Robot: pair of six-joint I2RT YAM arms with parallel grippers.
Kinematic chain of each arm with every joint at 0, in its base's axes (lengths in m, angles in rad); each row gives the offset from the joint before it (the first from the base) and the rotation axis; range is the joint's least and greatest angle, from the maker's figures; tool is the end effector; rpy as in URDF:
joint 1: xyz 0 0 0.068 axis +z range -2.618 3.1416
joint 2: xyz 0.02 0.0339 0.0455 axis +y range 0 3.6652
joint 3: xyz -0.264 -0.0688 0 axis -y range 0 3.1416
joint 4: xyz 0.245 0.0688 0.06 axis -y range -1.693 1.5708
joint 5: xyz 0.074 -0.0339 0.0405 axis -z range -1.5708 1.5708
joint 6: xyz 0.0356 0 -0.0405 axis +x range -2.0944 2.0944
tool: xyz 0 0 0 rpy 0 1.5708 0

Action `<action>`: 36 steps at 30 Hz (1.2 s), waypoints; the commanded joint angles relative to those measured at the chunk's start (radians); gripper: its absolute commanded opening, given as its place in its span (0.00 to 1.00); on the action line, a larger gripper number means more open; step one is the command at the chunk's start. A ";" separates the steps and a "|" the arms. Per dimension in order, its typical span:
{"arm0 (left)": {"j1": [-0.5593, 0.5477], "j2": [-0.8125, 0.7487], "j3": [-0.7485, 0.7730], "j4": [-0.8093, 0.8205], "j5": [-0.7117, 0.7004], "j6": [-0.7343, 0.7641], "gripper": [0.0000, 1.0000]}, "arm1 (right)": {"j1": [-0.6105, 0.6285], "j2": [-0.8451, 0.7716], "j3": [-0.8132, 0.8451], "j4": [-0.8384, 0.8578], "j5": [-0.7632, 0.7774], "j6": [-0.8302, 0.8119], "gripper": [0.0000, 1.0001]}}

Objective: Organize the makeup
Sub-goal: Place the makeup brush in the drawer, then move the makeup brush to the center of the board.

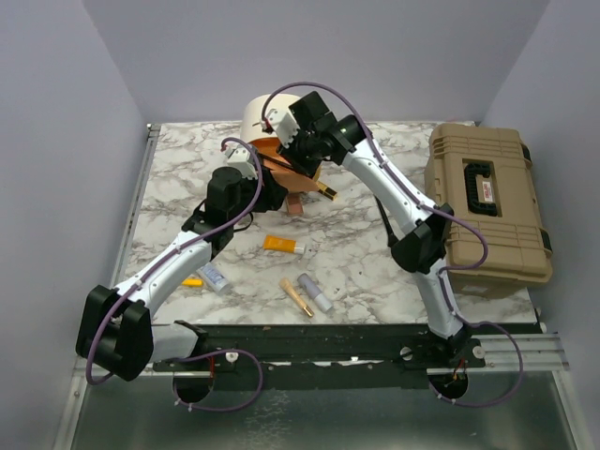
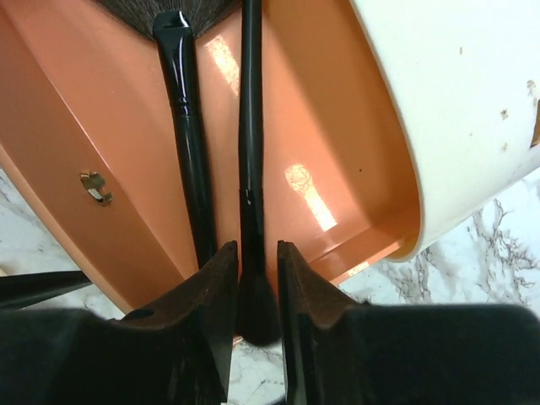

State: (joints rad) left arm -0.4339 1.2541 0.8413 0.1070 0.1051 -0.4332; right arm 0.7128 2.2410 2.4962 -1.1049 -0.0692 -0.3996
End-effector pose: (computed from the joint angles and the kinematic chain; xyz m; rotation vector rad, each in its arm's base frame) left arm 0.2621 -0.1256 0.2881 0.0752 1.9328 -0.6874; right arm 0.3602 0.3146 0.3580 -1.3100 2.0472 0.2260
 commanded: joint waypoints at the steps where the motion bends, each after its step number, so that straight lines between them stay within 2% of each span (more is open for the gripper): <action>1: -0.004 -0.004 0.028 0.009 0.017 -0.003 0.57 | 0.008 0.012 0.015 0.054 0.055 0.019 0.34; 7: -0.003 -0.008 0.024 0.007 0.018 -0.007 0.58 | 0.009 -0.046 -0.051 0.154 0.065 0.062 0.36; 11: -0.003 -0.012 0.019 0.007 0.017 -0.015 0.58 | 0.010 -0.078 -0.078 0.192 0.132 0.102 0.35; 18: -0.003 -0.029 0.012 -0.001 0.014 -0.041 0.57 | 0.009 -0.258 -0.258 0.354 0.026 0.147 0.38; 23: -0.004 -0.041 0.011 -0.004 0.005 -0.039 0.57 | 0.010 -0.322 -0.305 0.378 0.028 0.184 0.38; 26: -0.005 -0.045 0.014 -0.006 0.001 -0.036 0.53 | 0.009 -0.364 -0.384 0.424 0.152 0.212 0.38; 32: -0.004 -0.037 0.021 -0.006 -0.026 -0.047 0.52 | 0.008 -0.501 -0.646 0.597 0.444 0.284 0.37; 36: -0.003 -0.033 0.026 -0.006 -0.059 -0.056 0.52 | -0.012 -0.589 -0.792 0.635 0.494 0.390 0.36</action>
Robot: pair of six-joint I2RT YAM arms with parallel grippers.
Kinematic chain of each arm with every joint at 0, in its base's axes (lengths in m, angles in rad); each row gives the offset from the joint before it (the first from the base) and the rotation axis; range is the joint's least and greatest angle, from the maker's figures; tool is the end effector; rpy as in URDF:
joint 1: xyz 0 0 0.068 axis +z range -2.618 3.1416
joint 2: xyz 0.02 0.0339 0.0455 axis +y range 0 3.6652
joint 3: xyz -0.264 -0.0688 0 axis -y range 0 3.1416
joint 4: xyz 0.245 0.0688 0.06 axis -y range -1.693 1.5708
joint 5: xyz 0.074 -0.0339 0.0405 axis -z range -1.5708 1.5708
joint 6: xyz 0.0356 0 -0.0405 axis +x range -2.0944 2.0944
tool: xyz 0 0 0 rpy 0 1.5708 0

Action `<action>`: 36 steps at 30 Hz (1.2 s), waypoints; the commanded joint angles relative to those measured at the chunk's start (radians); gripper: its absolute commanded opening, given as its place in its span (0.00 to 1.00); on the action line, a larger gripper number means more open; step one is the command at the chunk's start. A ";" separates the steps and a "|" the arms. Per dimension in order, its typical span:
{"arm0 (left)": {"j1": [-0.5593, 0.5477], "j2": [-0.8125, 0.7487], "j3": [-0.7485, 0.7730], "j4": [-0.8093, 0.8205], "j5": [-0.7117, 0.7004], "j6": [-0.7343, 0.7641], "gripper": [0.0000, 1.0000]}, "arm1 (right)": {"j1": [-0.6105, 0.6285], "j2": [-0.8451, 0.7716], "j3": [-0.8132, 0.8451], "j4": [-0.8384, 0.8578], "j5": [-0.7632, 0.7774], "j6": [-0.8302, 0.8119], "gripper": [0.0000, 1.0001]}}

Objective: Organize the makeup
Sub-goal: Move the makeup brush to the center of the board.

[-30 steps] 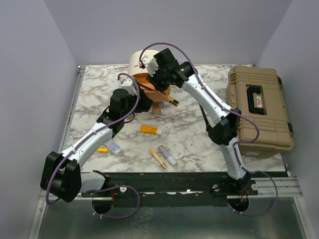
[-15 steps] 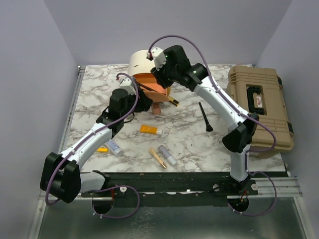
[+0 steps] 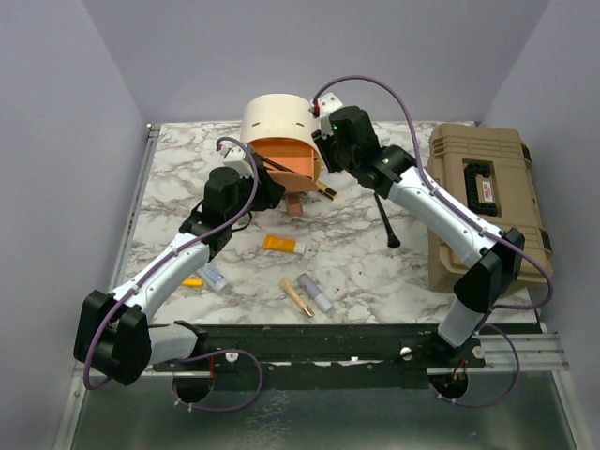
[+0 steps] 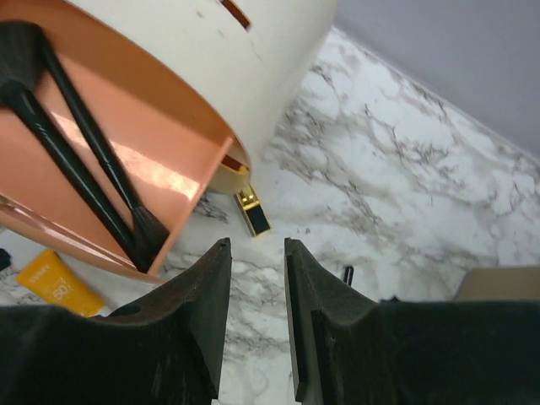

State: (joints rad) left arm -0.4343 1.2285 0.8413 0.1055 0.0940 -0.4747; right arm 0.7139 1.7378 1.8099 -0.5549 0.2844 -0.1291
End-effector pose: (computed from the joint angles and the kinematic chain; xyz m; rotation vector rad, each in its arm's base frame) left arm 0.2581 -0.1234 0.2948 0.0290 1.9131 -0.7118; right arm 0.3087 0.2542 0.4011 -0.6688 1.9204 0.0755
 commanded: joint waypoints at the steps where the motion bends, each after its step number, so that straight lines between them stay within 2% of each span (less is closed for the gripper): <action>1: -0.003 -0.010 0.028 -0.005 -0.051 -0.014 0.52 | -0.026 -0.105 -0.140 0.089 0.136 0.171 0.36; 8: -0.003 -0.013 0.026 -0.005 -0.035 -0.017 0.52 | -0.164 -0.161 -0.281 0.064 -0.013 0.389 0.38; 10: -0.004 -0.023 0.022 -0.004 -0.032 -0.015 0.52 | -0.203 -0.126 -0.266 0.006 -0.061 0.420 0.42; 12: -0.004 -0.031 0.021 -0.003 -0.044 -0.018 0.52 | -0.260 -0.067 -0.204 -0.129 -0.090 0.457 0.44; 17: -0.003 -0.025 0.038 -0.002 -0.038 -0.018 0.53 | -0.356 0.048 -0.152 -0.267 -0.185 0.454 0.44; 26: -0.003 -0.036 0.048 -0.003 -0.012 -0.019 0.54 | -0.357 0.154 -0.264 -0.315 -0.058 0.465 0.46; 30: -0.003 -0.034 0.053 -0.007 -0.004 -0.012 0.54 | -0.357 0.202 -0.290 -0.302 -0.105 0.397 0.41; 36: -0.003 -0.028 0.049 -0.016 0.006 -0.006 0.55 | -0.359 0.236 -0.293 -0.298 -0.027 0.369 0.40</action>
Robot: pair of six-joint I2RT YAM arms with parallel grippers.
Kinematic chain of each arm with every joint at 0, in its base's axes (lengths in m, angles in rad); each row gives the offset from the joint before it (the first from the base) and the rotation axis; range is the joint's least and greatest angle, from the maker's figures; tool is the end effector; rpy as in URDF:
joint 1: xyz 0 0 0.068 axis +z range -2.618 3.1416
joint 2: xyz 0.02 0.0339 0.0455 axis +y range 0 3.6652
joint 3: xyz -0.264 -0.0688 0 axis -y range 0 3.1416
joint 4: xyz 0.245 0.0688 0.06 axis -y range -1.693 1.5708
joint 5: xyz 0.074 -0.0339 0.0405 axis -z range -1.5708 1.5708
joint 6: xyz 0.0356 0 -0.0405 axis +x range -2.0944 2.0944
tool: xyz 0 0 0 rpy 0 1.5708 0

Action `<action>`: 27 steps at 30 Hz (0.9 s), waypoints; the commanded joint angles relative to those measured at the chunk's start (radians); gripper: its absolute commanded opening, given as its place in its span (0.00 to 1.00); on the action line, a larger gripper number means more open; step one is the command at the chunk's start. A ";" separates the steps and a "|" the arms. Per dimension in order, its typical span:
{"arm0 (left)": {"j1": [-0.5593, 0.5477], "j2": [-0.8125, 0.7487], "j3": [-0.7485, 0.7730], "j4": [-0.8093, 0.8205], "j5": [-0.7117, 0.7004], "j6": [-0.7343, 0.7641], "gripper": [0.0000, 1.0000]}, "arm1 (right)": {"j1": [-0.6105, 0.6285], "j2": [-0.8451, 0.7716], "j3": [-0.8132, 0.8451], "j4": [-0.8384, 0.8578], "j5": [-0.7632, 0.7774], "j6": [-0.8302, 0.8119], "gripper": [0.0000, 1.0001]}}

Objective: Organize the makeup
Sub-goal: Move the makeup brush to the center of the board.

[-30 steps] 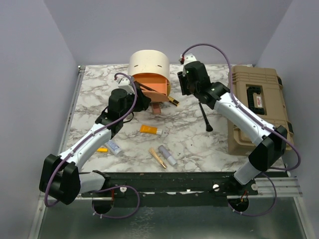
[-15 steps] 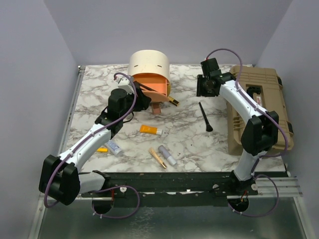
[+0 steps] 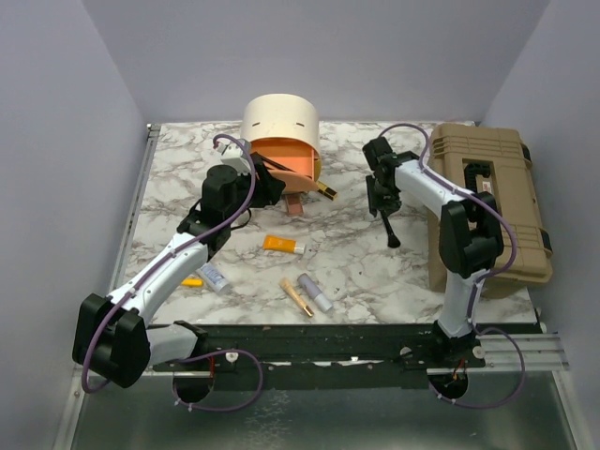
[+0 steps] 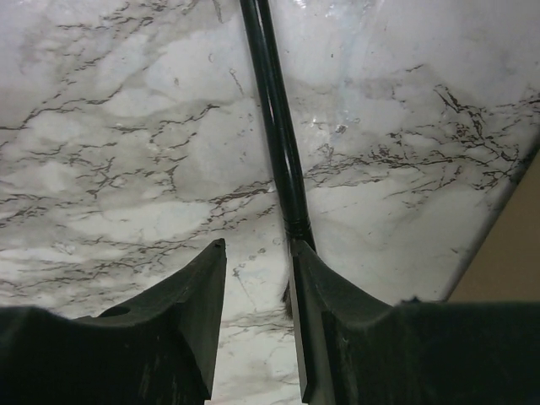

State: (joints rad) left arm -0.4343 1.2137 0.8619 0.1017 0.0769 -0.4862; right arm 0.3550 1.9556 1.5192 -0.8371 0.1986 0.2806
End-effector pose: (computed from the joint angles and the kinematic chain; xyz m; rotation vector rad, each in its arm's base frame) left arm 0.2569 -0.1222 0.3056 0.0074 1.8803 -0.7131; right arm 0.3760 0.1319 0.2049 -0.0623 2.7948 -0.1337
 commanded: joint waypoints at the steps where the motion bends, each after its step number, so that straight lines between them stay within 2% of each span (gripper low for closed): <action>1: -0.003 -0.011 0.030 -0.011 0.025 0.008 0.55 | -0.002 0.025 -0.002 -0.017 0.071 -0.044 0.41; 9: -0.003 -0.003 0.044 -0.017 0.014 0.017 0.55 | -0.034 0.061 -0.027 0.000 0.061 -0.104 0.40; 15: -0.003 0.005 0.046 -0.020 0.025 0.020 0.55 | -0.062 0.020 -0.096 0.047 -0.025 -0.115 0.40; 23: -0.003 0.021 0.058 -0.019 0.019 0.026 0.55 | -0.071 0.040 -0.111 0.028 -0.129 -0.139 0.26; 27: -0.004 0.030 0.061 -0.020 0.015 0.024 0.55 | -0.071 0.035 -0.093 0.037 -0.305 -0.139 0.21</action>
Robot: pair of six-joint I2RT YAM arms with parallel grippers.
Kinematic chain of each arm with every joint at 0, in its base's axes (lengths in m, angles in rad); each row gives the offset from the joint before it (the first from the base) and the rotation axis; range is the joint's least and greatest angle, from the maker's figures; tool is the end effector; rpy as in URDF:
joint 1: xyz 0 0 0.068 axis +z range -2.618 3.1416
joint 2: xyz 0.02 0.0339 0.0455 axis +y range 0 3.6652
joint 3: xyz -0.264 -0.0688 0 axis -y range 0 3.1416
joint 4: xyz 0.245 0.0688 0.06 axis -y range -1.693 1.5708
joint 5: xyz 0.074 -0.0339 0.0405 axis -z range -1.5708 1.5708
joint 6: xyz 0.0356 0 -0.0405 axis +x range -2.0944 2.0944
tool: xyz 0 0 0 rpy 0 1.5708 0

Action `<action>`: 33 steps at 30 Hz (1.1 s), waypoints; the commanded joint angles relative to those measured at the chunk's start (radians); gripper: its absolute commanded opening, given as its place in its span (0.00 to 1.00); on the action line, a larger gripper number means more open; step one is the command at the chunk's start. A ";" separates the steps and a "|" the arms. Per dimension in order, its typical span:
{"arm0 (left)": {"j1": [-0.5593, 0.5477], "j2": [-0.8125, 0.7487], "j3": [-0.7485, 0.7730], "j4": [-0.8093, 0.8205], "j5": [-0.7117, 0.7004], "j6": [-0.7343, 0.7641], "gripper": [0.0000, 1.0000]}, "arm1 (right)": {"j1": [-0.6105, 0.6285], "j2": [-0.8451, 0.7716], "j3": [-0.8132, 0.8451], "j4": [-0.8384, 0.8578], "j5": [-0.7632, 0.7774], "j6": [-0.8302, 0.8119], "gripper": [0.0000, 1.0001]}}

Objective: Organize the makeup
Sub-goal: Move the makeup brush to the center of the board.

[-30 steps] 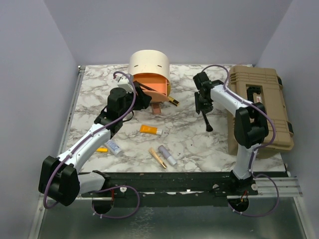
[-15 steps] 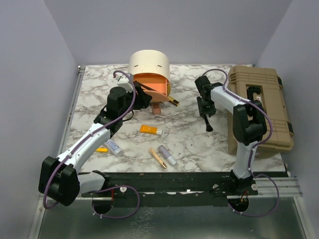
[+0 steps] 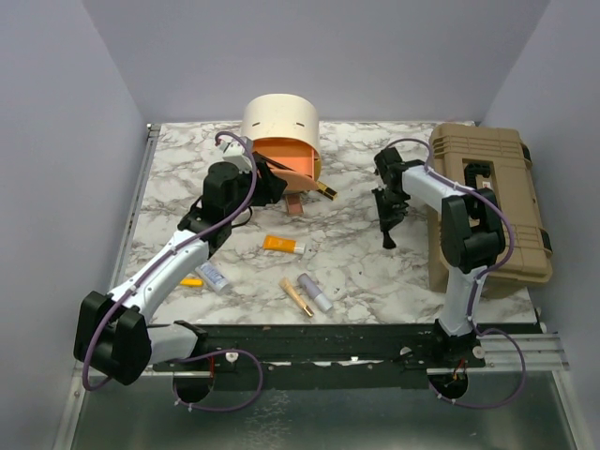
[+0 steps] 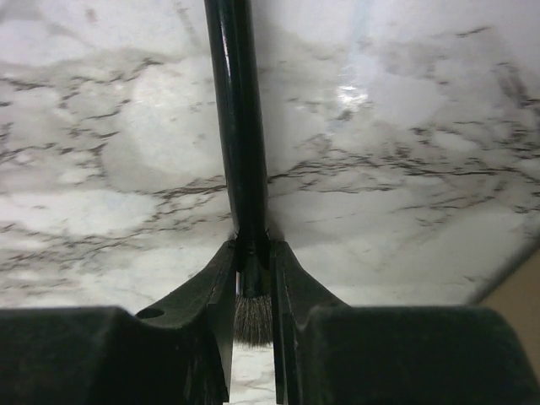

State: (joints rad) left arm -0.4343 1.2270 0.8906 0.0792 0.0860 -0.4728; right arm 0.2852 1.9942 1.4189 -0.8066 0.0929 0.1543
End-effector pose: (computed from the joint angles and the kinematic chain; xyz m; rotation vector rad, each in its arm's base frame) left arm 0.2599 -0.1239 0.3100 0.0263 1.8869 -0.7101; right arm 0.3725 0.1058 0.1637 -0.1791 2.9308 -0.0726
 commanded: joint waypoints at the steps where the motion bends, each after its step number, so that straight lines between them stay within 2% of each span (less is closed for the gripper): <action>1: -0.003 0.020 0.035 0.003 0.007 0.011 0.55 | -0.001 -0.005 0.012 0.015 -0.280 -0.021 0.20; 3: -0.003 0.024 0.041 0.004 0.009 0.011 0.55 | 0.004 -0.009 0.020 0.041 -0.395 -0.025 0.20; 5: -0.003 0.027 0.046 0.003 0.007 0.011 0.55 | 0.020 0.002 0.040 0.053 -0.437 -0.018 0.21; 11: -0.003 0.020 0.044 0.003 -0.005 0.009 0.55 | 0.093 0.081 0.153 -0.013 -0.384 -0.056 0.23; 14: -0.004 0.030 0.051 -0.002 -0.004 0.002 0.55 | 0.120 0.093 0.182 -0.024 -0.313 -0.053 0.34; 17: -0.003 0.032 0.057 -0.003 -0.001 -0.008 0.55 | 0.120 0.085 0.177 -0.013 -0.267 -0.046 0.34; 19: -0.003 0.033 0.060 -0.005 0.001 -0.010 0.55 | 0.121 0.070 0.161 -0.004 -0.258 -0.041 0.34; 20: -0.003 -0.127 0.059 -0.005 0.001 -0.010 0.55 | 0.120 0.058 0.151 -0.001 -0.259 -0.040 0.34; 21: -0.003 0.009 0.058 -0.004 0.001 -0.012 0.55 | 0.121 0.043 0.137 0.012 -0.264 -0.036 0.35; 22: -0.003 0.022 0.054 -0.004 0.002 -0.013 0.55 | 0.121 0.025 0.108 0.028 -0.272 -0.032 0.35; 26: -0.003 0.012 0.039 -0.005 0.002 -0.019 0.55 | 0.123 -0.032 0.026 0.084 -0.292 0.003 0.41; 33: -0.003 0.002 0.031 -0.004 -0.002 -0.027 0.55 | 0.122 -0.049 -0.055 0.191 -0.278 0.118 0.41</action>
State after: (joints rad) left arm -0.4343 1.2343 0.9257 0.0708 0.0856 -0.4896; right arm 0.4091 1.9724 1.3922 -0.7151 -0.1978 0.1814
